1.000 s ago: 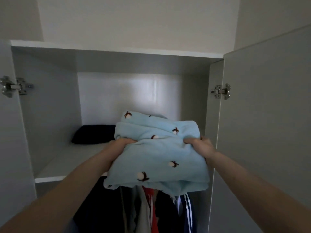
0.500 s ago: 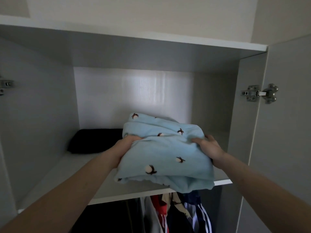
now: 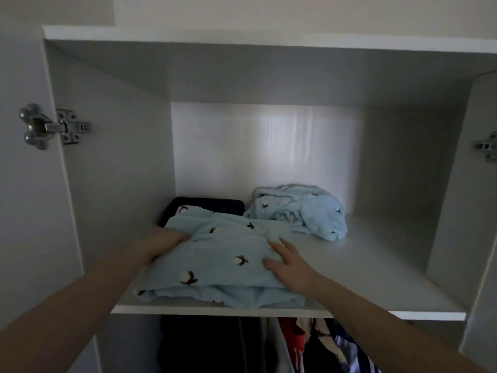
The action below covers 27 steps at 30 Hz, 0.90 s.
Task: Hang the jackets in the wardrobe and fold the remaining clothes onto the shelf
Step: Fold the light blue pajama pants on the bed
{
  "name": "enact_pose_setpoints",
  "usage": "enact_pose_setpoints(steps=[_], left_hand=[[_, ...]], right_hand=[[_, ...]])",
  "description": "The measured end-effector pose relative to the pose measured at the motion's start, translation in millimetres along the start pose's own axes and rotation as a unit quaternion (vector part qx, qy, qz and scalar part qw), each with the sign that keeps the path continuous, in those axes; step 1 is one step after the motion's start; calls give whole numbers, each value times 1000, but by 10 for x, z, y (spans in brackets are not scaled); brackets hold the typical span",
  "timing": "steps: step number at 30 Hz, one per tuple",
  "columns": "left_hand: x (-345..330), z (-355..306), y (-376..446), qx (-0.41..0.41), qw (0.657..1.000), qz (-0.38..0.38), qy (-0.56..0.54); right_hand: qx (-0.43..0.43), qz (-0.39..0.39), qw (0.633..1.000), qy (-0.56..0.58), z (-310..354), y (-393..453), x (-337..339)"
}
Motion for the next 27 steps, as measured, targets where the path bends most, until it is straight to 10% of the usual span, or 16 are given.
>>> enact_pose_setpoints(steps=[3,8,18,27], left_hand=[[204,-159,-79,-93,967,-156,176],[-120,-376,-238,-276,927,-122,224],[-256,275,38,-194,912,-132,337],[-342,351,146,-183,907,-193,328]], right_hand=[[17,-1,1000,-10,93,123,-259],[18,-15,999,-27,307,305,-544],[55,-43,988,134,460,302,-759],[103,-167,979,-53,445,175,-721]])
Point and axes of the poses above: each hand's wrist, its own y-axis towards the middle knuckle, its own x-axis out of the back of the hand, z = x × y, the point moved 6 cm from there along y, towards the middle knuckle, and after that the axes turned 2 degrees about y, right-handed, at the moved point
